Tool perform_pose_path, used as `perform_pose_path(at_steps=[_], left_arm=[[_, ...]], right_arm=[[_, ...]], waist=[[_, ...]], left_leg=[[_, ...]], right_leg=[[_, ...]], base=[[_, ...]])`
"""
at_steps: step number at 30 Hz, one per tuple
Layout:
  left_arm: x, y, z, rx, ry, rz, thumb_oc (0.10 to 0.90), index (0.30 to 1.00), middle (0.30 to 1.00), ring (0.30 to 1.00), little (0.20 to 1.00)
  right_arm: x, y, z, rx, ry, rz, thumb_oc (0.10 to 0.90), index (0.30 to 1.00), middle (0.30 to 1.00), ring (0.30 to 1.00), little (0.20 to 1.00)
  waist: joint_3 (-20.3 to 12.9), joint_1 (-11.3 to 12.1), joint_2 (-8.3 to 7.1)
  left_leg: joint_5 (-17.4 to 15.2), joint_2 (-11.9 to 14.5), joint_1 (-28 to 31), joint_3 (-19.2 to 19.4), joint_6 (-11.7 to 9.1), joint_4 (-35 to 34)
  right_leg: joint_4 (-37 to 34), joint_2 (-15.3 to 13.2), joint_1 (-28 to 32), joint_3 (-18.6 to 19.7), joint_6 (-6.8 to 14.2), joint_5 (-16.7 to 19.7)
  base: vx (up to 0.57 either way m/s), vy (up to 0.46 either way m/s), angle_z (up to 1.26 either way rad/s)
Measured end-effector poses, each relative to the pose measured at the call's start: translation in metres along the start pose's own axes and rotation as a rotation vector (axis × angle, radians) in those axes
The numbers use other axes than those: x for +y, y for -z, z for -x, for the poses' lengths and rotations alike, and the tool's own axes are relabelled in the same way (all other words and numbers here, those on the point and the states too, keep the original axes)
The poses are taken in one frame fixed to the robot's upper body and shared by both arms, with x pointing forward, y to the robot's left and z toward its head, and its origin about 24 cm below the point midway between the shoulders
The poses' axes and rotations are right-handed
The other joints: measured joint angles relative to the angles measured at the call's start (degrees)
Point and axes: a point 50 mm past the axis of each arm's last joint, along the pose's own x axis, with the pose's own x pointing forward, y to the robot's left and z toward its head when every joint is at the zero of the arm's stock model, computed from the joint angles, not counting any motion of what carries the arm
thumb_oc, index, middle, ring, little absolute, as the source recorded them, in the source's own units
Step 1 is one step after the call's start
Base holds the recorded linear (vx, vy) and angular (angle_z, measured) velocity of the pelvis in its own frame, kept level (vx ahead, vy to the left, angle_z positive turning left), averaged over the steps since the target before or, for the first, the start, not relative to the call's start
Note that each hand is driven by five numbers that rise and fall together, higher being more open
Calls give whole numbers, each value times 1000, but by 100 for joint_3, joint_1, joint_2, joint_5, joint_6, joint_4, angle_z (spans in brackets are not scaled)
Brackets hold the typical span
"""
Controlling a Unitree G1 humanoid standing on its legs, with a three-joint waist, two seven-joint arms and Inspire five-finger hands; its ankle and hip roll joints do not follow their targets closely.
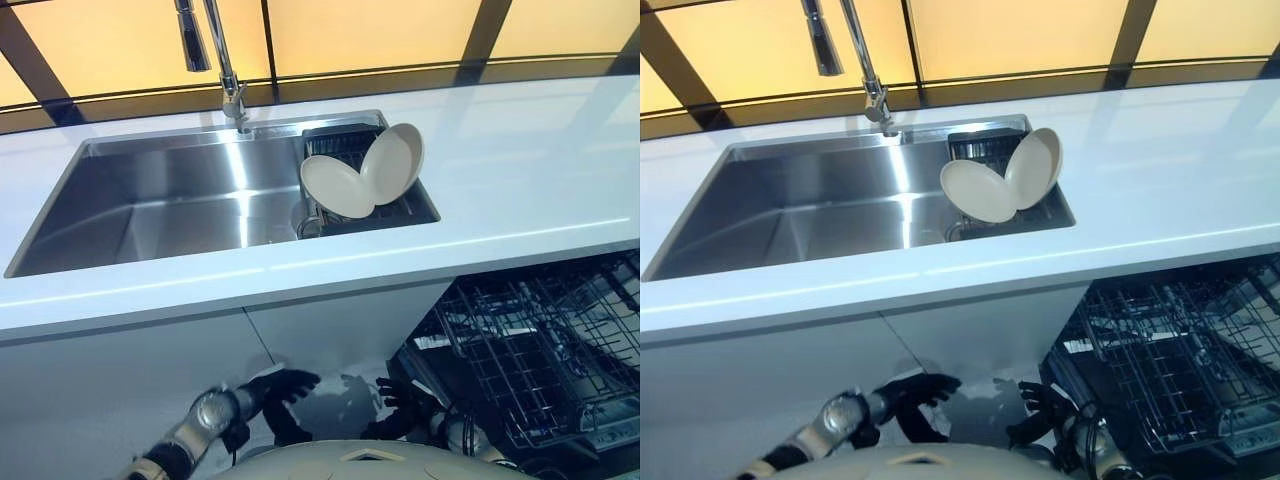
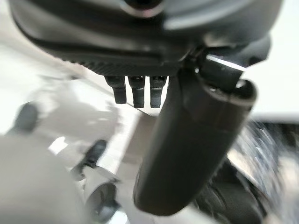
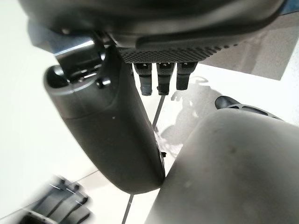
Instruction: Pick up plates and place into dishwasher.
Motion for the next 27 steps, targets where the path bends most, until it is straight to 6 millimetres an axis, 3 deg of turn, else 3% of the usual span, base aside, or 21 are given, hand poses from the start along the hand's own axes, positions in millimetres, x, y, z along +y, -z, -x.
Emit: perform_pose_path(at_steps=[6, 16, 20, 27], left_arm=[[47, -92, 39, -157, 116, -370, 800, 900, 900, 900, 900], [54, -181, 83, -551, 263, -209, 800, 900, 900, 900, 900], [49, -200, 88, -602, 331, -167, 800, 900, 900, 900, 900], [46, -204, 86, -604, 445, 29, 800, 900, 900, 900, 900]], right_arm=[[-9, -2, 2, 3, 18, 6, 800, 900, 900, 900, 900], [-9, 6, 4, 24, 52, -12, 800, 900, 900, 900, 900], [-10, 7, 4, 29, 69, -20, 800, 900, 900, 900, 900], [-11, 13, 6, 54, 95, -49, 800, 900, 900, 900, 900]], waist=[[116, -64, 190], [117, 35, 232], [109, 34, 243], [44, 47, 319]], left_leg=[[1, -6, 13, 28, 0, 7], [1, -15, 12, -30, -1, 21], [3, -21, 26, -113, -3, 26], [8, -27, 35, -145, -4, 25]], right_leg=[[-21, 6, 7, 44, 4, 23], [-25, 9, 38, -9, 5, 22], [-26, 9, 91, -82, 5, 20], [-26, 10, 114, -107, 6, 19]], base=[[-6, 5, -3], [3, -27, 2], [1, -29, 10], [0, -14, 1]])
